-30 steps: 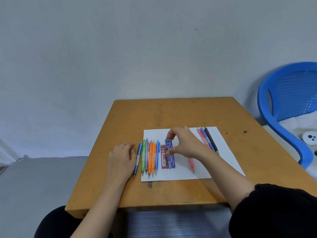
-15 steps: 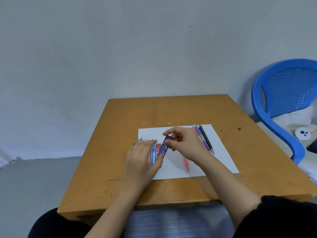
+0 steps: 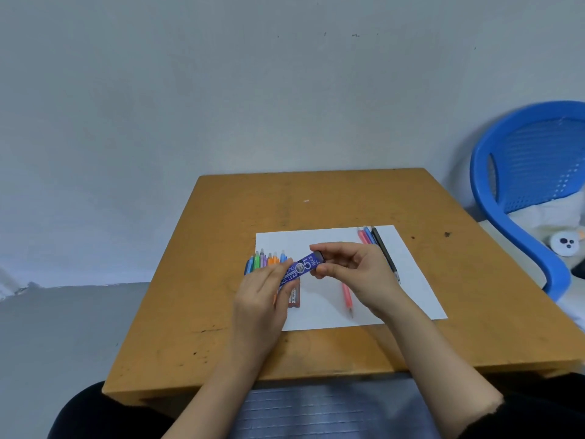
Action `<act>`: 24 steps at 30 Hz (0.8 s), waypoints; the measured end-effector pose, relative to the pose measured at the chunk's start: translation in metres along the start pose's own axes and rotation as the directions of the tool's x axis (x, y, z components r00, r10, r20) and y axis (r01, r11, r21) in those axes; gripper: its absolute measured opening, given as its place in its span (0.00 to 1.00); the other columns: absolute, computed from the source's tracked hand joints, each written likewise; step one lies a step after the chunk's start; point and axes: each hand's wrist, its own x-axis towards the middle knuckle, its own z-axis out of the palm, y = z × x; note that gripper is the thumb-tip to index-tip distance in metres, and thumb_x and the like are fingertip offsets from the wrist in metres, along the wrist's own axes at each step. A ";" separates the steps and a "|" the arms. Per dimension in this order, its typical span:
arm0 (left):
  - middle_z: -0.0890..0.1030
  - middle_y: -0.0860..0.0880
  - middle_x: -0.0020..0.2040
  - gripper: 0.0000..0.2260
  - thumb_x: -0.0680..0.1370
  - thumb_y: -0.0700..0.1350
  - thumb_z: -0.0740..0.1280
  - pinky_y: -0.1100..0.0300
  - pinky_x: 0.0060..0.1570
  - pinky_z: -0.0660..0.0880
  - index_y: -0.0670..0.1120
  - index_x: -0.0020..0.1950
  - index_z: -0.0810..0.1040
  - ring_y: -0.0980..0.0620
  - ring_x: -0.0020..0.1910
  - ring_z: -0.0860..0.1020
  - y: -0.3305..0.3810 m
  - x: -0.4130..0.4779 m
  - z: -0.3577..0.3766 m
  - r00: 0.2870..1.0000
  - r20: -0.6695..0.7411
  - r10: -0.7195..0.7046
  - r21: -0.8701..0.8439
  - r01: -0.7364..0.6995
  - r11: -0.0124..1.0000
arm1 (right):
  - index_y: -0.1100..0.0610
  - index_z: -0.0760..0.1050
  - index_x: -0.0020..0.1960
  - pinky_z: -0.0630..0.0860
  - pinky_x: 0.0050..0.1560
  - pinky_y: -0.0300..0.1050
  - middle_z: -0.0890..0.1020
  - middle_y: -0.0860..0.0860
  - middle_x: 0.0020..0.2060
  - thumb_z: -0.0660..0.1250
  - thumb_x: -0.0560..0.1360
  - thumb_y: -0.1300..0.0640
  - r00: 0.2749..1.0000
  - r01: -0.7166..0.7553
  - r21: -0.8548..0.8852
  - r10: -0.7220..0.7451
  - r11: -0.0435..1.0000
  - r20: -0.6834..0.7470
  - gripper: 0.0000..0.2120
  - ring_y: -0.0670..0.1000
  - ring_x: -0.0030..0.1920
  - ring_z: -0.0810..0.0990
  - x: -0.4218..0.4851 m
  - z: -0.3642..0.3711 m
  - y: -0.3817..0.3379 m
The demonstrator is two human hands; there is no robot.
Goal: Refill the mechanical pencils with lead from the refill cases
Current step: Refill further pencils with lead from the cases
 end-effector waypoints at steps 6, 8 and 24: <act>0.83 0.45 0.49 0.21 0.82 0.53 0.56 0.64 0.49 0.71 0.38 0.57 0.81 0.54 0.48 0.76 0.001 0.001 0.000 0.997 0.073 -0.040 -0.046 0.044 0.998 | 0.53 0.79 0.54 0.77 0.46 0.33 0.84 0.47 0.42 0.67 0.73 0.70 0.994 0.112 -0.117 -0.113 0.987 -0.004 0.16 0.44 0.40 0.82 0.002 -0.003 0.007; 0.83 0.45 0.49 0.22 0.82 0.54 0.57 0.64 0.47 0.73 0.38 0.57 0.81 0.54 0.47 0.76 0.000 0.000 0.000 0.995 0.089 -0.054 -0.069 0.061 0.996 | 0.55 0.78 0.57 0.76 0.47 0.34 0.83 0.47 0.43 0.65 0.75 0.71 0.983 0.180 -0.175 -0.184 0.968 -0.008 0.16 0.43 0.40 0.81 0.005 -0.003 0.012; 0.83 0.43 0.49 0.16 0.77 0.46 0.63 0.63 0.46 0.76 0.36 0.57 0.80 0.54 0.49 0.77 -0.001 -0.001 -0.001 0.990 0.108 -0.094 -0.151 0.110 0.982 | 0.53 0.74 0.61 0.76 0.43 0.32 0.80 0.45 0.44 0.62 0.78 0.59 0.853 0.477 -0.398 -0.522 0.784 -0.005 0.13 0.43 0.42 0.78 0.010 0.007 0.035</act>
